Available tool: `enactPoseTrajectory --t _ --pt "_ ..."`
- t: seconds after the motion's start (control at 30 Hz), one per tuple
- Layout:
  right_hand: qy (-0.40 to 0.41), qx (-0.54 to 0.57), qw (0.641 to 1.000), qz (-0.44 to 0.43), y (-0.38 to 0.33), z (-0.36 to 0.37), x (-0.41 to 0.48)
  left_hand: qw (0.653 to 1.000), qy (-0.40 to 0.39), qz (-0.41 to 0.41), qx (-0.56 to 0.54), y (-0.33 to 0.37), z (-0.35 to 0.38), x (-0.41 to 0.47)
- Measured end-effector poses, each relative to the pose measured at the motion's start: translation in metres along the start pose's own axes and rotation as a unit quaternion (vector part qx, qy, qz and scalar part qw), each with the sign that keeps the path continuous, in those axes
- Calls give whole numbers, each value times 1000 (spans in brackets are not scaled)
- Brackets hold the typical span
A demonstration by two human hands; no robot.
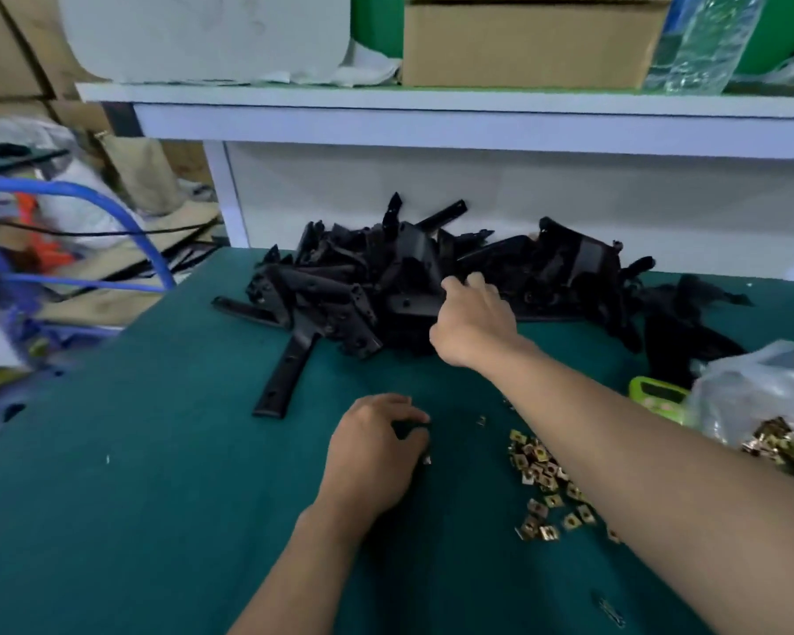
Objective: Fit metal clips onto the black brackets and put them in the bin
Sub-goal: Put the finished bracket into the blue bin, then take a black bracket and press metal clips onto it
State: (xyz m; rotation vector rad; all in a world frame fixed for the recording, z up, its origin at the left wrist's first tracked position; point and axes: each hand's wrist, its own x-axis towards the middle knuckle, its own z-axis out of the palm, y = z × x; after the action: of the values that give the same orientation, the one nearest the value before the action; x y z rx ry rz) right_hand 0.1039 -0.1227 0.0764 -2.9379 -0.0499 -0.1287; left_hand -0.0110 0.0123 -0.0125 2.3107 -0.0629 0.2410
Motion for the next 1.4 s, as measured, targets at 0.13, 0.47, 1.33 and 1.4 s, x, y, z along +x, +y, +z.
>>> enactPoseTrajectory --t 0.13,0.47,1.33,1.4 --pt "6 -47 996 -70 -3 19 21 998 20 62 11 3 -1 -3" --pt "126 86 988 33 20 8 -5 998 -47 42 16 -7 -24 -7" --pt "128 109 985 -42 90 27 -178 999 9 0 -35 8 -5 -17" --pt "87 76 991 -61 84 33 -175 999 12 5 -41 10 -1 -17"
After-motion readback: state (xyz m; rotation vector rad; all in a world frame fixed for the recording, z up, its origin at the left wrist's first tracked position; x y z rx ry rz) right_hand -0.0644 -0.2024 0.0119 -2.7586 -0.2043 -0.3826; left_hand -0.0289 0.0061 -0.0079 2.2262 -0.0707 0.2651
